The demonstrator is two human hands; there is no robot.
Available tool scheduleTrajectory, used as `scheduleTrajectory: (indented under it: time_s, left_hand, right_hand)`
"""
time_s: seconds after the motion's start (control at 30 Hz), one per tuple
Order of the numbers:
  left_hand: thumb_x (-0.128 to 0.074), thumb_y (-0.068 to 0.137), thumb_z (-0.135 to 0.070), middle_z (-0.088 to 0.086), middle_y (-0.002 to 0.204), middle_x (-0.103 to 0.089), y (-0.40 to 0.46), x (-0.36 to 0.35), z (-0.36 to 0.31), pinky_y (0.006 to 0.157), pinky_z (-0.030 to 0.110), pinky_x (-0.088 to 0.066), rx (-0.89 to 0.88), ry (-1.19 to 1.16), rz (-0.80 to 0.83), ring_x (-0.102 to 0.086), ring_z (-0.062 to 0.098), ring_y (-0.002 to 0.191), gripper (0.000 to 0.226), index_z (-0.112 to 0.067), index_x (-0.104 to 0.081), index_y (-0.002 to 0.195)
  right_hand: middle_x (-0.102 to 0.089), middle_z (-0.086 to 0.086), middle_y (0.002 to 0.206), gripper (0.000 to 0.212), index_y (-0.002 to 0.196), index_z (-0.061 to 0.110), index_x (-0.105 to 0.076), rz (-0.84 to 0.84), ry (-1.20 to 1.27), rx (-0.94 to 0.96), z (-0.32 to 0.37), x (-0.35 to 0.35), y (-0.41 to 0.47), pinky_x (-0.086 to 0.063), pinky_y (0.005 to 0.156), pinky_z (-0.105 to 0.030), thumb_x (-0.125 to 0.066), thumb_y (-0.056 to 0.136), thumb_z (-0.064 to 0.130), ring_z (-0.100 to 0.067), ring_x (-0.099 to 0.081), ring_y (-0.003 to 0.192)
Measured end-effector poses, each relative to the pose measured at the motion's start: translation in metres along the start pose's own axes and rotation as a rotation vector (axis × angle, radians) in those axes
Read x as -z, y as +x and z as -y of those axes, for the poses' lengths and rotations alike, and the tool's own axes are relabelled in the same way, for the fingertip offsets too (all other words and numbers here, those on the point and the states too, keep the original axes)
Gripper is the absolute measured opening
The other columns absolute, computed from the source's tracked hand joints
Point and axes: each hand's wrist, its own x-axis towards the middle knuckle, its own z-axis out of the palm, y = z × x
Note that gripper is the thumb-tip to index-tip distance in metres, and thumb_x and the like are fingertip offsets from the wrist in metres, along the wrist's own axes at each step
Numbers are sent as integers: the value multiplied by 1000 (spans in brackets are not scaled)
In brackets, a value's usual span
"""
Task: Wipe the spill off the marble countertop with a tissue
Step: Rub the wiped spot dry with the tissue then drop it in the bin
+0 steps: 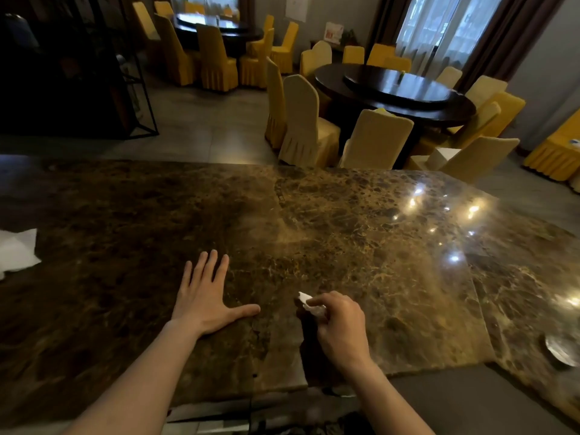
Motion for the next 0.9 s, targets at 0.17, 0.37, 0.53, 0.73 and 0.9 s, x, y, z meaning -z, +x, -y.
scheduleTrajectory:
  time_s: [0.17,0.37,0.53,0.73,0.9]
  left_hand:
    - [-12,55,-114,2,176,2,-19,2,-9,133,52,3,23,-21,-61,9,21,161,142,-26,1,165]
    - [-27,66,-108,3,176,5,-42,-4,-20,131,56,5,28,-20,-101,12,22,161,131,-28,2,165]
    - [-27,66,-107,6,175,7,-54,-15,-26,131,59,6,47,-16,-105,14,26,160,130,-28,4,165]
    - [-31,72,-104,6,175,12,-60,-19,-29,130,59,7,66,-21,-60,19,26,159,126,-27,4,165]
    - [-27,71,-105,5,174,15,-60,-20,-28,130,58,9,72,-4,-50,22,25,159,126,-27,7,165]
  right_hand:
    - [-68,13,102,45,107,23,-75,-66,184,69,16,23,-24,-55,77,-22,-76,76,-9,-2,-63,90]
    - [-73,20,96,42,103,36,-74,181,364,45,13,26,-88,-55,72,-15,-81,79,1,-5,-69,88]
    - [-64,18,89,28,97,35,-73,413,216,101,-13,-1,-136,-49,65,-12,-76,83,12,-5,-65,78]
    - [-55,21,89,19,95,36,-70,594,-8,-30,-59,-40,-165,-47,67,-16,-65,86,20,-2,-59,80]
    - [-60,12,101,16,102,32,-70,653,-98,-102,-73,-65,-172,-53,80,-30,-62,89,26,-13,-64,95]
